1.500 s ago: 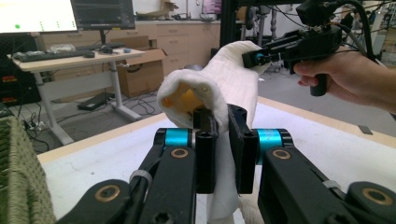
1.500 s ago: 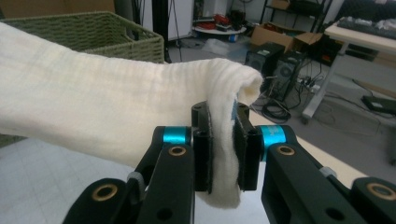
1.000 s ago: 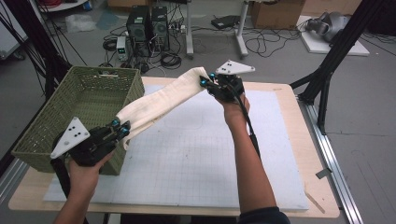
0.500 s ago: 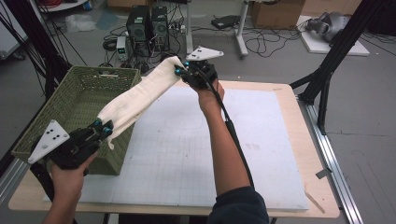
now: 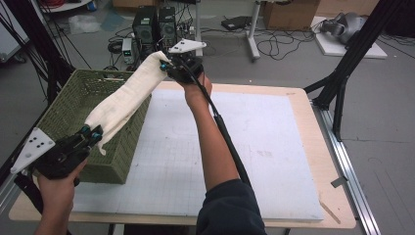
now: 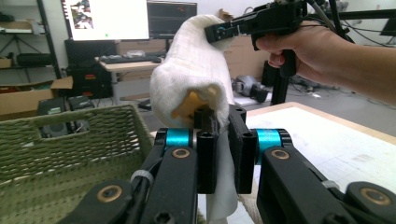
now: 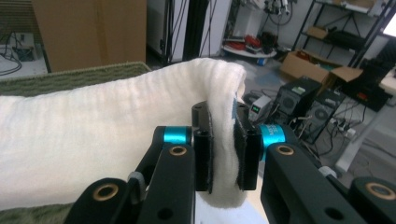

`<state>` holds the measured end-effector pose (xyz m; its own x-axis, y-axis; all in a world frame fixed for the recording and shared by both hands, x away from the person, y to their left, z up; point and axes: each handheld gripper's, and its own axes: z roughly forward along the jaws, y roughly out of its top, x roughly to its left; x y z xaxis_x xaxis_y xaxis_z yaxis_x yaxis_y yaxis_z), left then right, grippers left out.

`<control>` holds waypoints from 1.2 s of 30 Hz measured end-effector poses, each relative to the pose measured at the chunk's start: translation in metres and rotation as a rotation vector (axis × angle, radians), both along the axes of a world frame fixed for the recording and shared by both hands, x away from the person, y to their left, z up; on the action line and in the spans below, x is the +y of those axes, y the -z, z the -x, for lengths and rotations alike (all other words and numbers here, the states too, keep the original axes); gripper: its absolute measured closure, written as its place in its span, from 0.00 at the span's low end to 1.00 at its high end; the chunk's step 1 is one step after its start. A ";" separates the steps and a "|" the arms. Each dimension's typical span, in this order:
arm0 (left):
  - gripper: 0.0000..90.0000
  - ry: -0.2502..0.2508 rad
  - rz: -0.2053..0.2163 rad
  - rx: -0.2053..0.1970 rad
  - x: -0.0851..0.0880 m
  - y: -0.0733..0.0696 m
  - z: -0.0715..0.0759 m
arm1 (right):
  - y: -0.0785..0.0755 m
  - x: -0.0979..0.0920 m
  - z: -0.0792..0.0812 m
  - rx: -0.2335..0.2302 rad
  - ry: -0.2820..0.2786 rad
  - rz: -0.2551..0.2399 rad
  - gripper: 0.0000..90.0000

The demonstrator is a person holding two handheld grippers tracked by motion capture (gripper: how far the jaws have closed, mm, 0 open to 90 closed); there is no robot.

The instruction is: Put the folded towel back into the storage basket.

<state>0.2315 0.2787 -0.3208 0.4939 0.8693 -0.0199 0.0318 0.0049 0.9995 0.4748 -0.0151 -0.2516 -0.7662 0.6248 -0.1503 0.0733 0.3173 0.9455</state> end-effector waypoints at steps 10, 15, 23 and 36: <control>0.92 -0.041 0.007 0.010 0.016 0.003 0.002 | -0.008 0.044 -0.015 -0.001 -0.043 0.018 0.89; 0.92 -0.063 0.016 0.023 0.025 0.007 0.002 | -0.008 0.068 -0.021 -0.002 -0.064 0.028 0.89; 0.92 -0.110 0.020 0.038 0.036 0.010 0.005 | -0.001 0.098 -0.029 0.018 -0.086 0.035 0.89; 0.92 -0.142 0.022 0.064 0.046 0.014 0.003 | 0.020 0.136 -0.042 0.064 -0.104 0.081 0.89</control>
<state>0.2284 0.3242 -0.3346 0.3634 0.9292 -0.0676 0.0933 0.0359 0.9950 0.5166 0.1208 -0.2720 -0.8359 0.5290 -0.1461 0.0948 0.4014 0.9110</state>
